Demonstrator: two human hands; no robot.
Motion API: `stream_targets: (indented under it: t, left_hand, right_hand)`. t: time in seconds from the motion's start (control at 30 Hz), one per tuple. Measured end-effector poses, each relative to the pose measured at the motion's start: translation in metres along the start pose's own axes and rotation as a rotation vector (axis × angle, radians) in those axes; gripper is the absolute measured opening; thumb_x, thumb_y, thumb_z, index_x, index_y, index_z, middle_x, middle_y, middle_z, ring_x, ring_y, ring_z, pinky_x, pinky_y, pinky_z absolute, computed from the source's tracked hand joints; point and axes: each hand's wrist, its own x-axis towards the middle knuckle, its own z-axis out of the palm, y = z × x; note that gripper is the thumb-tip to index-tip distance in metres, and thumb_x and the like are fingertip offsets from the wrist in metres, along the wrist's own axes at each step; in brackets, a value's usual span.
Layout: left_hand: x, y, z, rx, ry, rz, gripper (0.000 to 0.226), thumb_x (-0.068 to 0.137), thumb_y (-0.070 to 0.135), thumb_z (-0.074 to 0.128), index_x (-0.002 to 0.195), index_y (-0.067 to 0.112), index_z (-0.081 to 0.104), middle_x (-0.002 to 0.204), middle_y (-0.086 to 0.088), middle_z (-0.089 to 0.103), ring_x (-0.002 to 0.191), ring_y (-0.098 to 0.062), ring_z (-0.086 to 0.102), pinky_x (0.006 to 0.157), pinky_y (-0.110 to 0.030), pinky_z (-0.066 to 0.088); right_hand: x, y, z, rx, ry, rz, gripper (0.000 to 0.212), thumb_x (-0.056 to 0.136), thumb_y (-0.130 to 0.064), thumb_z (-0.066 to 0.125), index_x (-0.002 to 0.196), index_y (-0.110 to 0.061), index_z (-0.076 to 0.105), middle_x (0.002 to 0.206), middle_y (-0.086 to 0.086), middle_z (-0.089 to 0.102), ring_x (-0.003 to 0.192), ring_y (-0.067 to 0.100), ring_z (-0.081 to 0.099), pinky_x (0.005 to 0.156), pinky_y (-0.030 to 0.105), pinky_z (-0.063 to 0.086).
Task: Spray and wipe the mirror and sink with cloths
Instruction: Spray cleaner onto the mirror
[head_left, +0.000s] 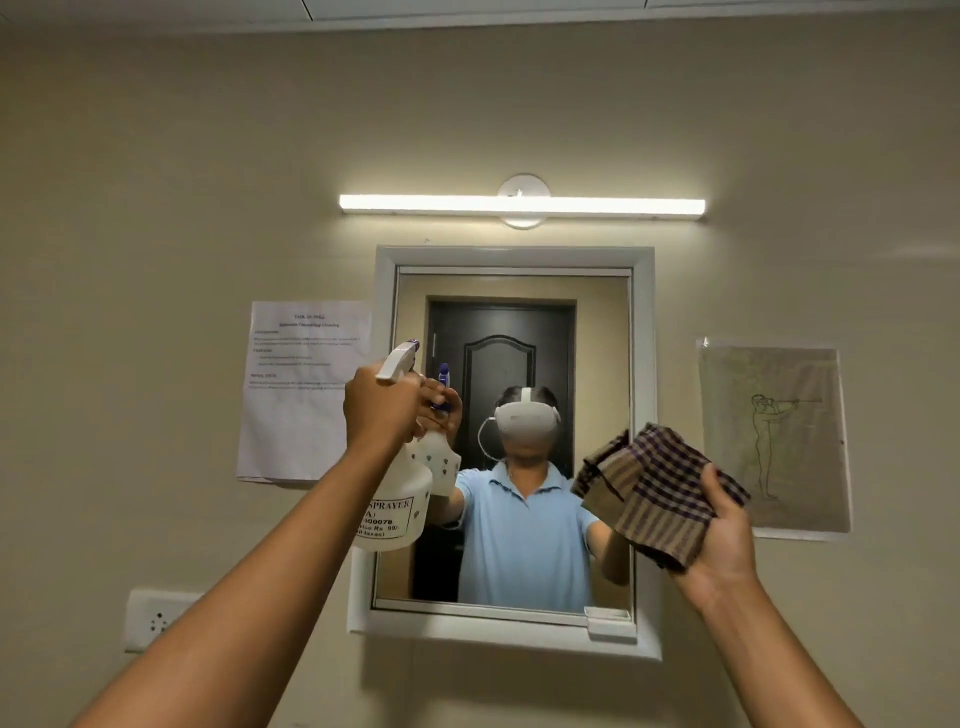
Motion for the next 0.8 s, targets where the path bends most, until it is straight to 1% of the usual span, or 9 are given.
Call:
stream_targets:
  t: [0.13, 0.23, 0.33, 0.47, 0.5, 0.6, 0.63, 0.73, 0.8]
  left_hand:
    - [0.026, 0.009, -0.003, 0.044, 0.057, -0.004, 0.022, 0.09, 0.018, 0.06, 0.107, 0.005, 0.065, 0.094, -0.017, 0.07, 0.076, -0.034, 0.071, 0.051, -0.028, 0.05]
    - [0.031, 0.014, -0.004, 0.054, 0.081, -0.008, 0.021, 0.089, 0.019, 0.06, 0.102, 0.005, 0.067, 0.092, -0.017, 0.07, 0.075, -0.032, 0.071, 0.05, -0.027, 0.048]
    - [0.032, 0.015, -0.003, 0.062, 0.087, -0.005, 0.023, 0.089, 0.02, 0.06, 0.104, 0.004, 0.067, 0.09, -0.016, 0.07, 0.073, -0.032, 0.071, 0.05, -0.027, 0.046]
    - [0.031, 0.011, -0.001, 0.07, 0.095, 0.004, 0.022, 0.089, 0.021, 0.06, 0.105, 0.006, 0.066, 0.092, -0.016, 0.07, 0.075, -0.033, 0.071, 0.055, -0.031, 0.051]
    - [0.03, 0.011, 0.0, 0.074, 0.098, 0.01, 0.021, 0.089, 0.02, 0.059, 0.105, 0.007, 0.066, 0.091, -0.016, 0.07, 0.074, -0.033, 0.07, 0.055, -0.031, 0.051]
    - [0.022, 0.011, 0.003, 0.076, 0.109, 0.029, 0.019, 0.091, 0.018, 0.059, 0.104, 0.006, 0.067, 0.089, -0.015, 0.069, 0.072, -0.031, 0.07, 0.057, -0.03, 0.052]
    - [0.019, 0.012, 0.005, 0.073, 0.104, 0.031, 0.018, 0.092, 0.018, 0.059, 0.103, 0.006, 0.066, 0.088, -0.015, 0.069, 0.071, -0.031, 0.069, 0.057, -0.029, 0.052]
    - [0.006, 0.019, 0.018, 0.039, 0.067, 0.059, 0.009, 0.093, 0.017, 0.06, 0.1, 0.012, 0.06, 0.086, -0.012, 0.066, 0.07, -0.027, 0.066, 0.062, -0.031, 0.054]
    - [-0.003, 0.027, 0.03, 0.005, 0.028, 0.091, 0.006, 0.093, 0.015, 0.06, 0.099, 0.016, 0.057, 0.076, -0.005, 0.063, 0.064, -0.02, 0.063, 0.062, -0.029, 0.053]
  right_hand:
    - [0.006, -0.015, -0.009, -0.001, 0.0, -0.031, 0.095, 0.044, -0.051, 0.086, 0.129, -0.018, 0.063, 0.124, 0.01, 0.07, 0.103, 0.028, 0.072, 0.082, 0.05, 0.058]
    - [0.009, -0.02, -0.009, 0.032, -0.036, -0.039, 0.086, 0.052, -0.049, 0.084, 0.129, -0.018, 0.062, 0.126, 0.009, 0.069, 0.101, 0.027, 0.072, 0.082, 0.05, 0.058]
    - [0.015, -0.018, -0.005, 0.001, -0.032, -0.044, 0.102, 0.034, -0.052, 0.092, 0.126, -0.018, 0.065, 0.123, 0.009, 0.07, 0.102, 0.027, 0.072, 0.091, 0.05, 0.055]
    - [0.015, -0.017, 0.009, -0.003, -0.038, -0.05, 0.046, 0.059, -0.052, 0.078, 0.092, -0.02, 0.081, 0.115, 0.009, 0.073, 0.09, 0.025, 0.075, 0.081, 0.051, 0.056]
    - [0.017, -0.015, 0.01, -0.012, -0.034, -0.056, 0.05, 0.057, -0.052, 0.081, 0.095, -0.019, 0.08, 0.116, 0.01, 0.073, 0.091, 0.026, 0.075, 0.081, 0.051, 0.057]
    - [0.019, -0.011, 0.012, -0.042, -0.01, -0.065, 0.103, 0.027, -0.057, 0.095, 0.119, -0.017, 0.069, 0.118, 0.01, 0.072, 0.1, 0.028, 0.072, 0.086, 0.053, 0.055]
    - [0.02, -0.009, 0.012, -0.042, -0.003, -0.064, 0.111, 0.024, -0.058, 0.095, 0.123, -0.017, 0.067, 0.119, 0.01, 0.072, 0.102, 0.029, 0.072, 0.088, 0.054, 0.054]
    - [0.025, -0.007, 0.005, -0.052, -0.012, -0.06, 0.115, 0.023, -0.061, 0.094, 0.125, -0.017, 0.065, 0.121, 0.01, 0.071, 0.107, 0.03, 0.07, 0.094, 0.053, 0.053]
    - [0.028, -0.005, 0.0, -0.038, -0.013, -0.058, 0.116, 0.022, -0.061, 0.094, 0.126, -0.018, 0.065, 0.122, 0.01, 0.071, 0.11, 0.031, 0.069, 0.1, 0.054, 0.049]
